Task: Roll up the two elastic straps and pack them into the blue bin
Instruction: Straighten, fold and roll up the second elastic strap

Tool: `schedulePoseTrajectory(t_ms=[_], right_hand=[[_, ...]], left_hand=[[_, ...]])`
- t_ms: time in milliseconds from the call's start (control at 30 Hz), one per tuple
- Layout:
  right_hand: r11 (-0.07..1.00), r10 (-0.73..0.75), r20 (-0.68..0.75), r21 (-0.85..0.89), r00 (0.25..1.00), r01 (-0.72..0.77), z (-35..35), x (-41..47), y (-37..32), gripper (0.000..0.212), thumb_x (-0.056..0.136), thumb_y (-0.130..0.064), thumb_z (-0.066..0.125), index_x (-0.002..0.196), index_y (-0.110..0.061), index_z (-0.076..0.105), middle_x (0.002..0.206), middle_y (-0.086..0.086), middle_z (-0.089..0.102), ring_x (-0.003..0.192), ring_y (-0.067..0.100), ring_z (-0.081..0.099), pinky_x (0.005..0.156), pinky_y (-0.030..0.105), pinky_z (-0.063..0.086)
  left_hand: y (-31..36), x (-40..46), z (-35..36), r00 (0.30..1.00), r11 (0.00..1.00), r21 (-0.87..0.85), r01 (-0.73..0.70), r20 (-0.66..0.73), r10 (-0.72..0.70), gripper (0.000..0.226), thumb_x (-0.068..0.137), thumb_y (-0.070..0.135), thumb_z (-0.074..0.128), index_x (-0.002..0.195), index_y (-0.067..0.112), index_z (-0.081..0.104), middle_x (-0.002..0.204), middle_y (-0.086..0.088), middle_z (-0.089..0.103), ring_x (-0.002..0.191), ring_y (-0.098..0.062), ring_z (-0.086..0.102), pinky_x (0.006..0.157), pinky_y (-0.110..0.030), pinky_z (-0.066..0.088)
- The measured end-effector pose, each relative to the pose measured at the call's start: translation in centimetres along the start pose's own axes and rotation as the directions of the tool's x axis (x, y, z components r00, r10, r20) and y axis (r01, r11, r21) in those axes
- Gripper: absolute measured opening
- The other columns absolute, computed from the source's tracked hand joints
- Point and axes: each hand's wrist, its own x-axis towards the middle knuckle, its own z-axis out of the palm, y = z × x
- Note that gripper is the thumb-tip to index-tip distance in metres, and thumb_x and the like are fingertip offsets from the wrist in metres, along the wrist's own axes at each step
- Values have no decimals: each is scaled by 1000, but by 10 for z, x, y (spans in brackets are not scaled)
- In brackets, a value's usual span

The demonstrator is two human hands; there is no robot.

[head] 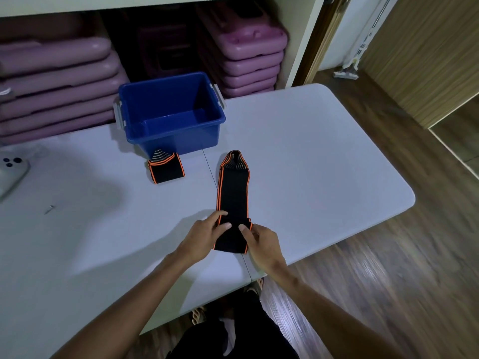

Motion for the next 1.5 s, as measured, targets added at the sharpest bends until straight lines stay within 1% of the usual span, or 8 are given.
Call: schedulePoseTrajectory(t_ms=[133,400,600,733,867,1167,1333,1500], right_hand=[[1000,12,14,-7,1000,-12,-1,10,-2,18,93,-37,60,101,-21,56,55,-9,51,47,5,49,48,17,39],[935,-185,50,-299,981,192,-6,15,8,53,94,-47,54,141,-28,43,125,-5,46,114,15,41,87,27,44],[925,-230,89,-290,969,247,-15,25,16,37,93,-44,58,123,-22,58,117,-9,45,109,14,39,90,18,37],[927,-249,68,-271,966,258,-17,24,20,33,93,-44,58,119,-23,60,110,-15,47,105,8,38,84,11,31],[934,-242,63,-257,968,250,-16,23,17,32,93,-42,60,119,-24,61,113,-12,56,106,6,38,86,16,32],[985,-139,2,-105,990,138,-2,20,9,27,90,-31,65,115,-22,62,128,-2,47,121,13,39,95,15,32],[991,-123,25,-43,992,124,-2,22,0,22,88,-23,67,110,-19,64,124,-3,50,114,9,48,93,9,36],[983,-182,-8,-39,983,182,-4,19,-3,15,88,-10,67,102,-6,66,104,-11,57,92,-9,51,77,1,35]], left_hand=[[2,3,1,996,999,7,41,-78,-40,40,99,31,45,137,17,48,106,-2,60,101,-16,57,91,-24,44],[6,7,-4,962,991,-132,8,-270,-43,17,84,10,69,101,13,69,87,3,70,82,2,64,67,-10,48],[7,8,3,936,977,175,-122,-308,172,22,85,16,69,107,15,69,92,-2,71,94,-16,61,84,-30,52],[2,15,-2,892,797,480,-367,-62,448,39,96,35,40,125,18,60,143,3,49,134,-17,39,104,-29,36],[-6,22,-9,927,769,522,-370,151,344,59,95,46,21,134,17,53,145,0,46,136,-13,39,111,-29,33],[29,51,0,932,950,217,225,-331,-145,35,86,39,64,67,11,55,71,-5,57,67,-23,57,53,-28,37],[36,67,13,890,879,266,395,-348,-294,29,81,28,72,80,1,63,83,-17,66,76,-34,64,56,-34,44],[28,74,3,832,872,36,488,-319,-453,16,80,21,75,87,7,74,89,-12,72,81,-27,67,57,-28,42]])
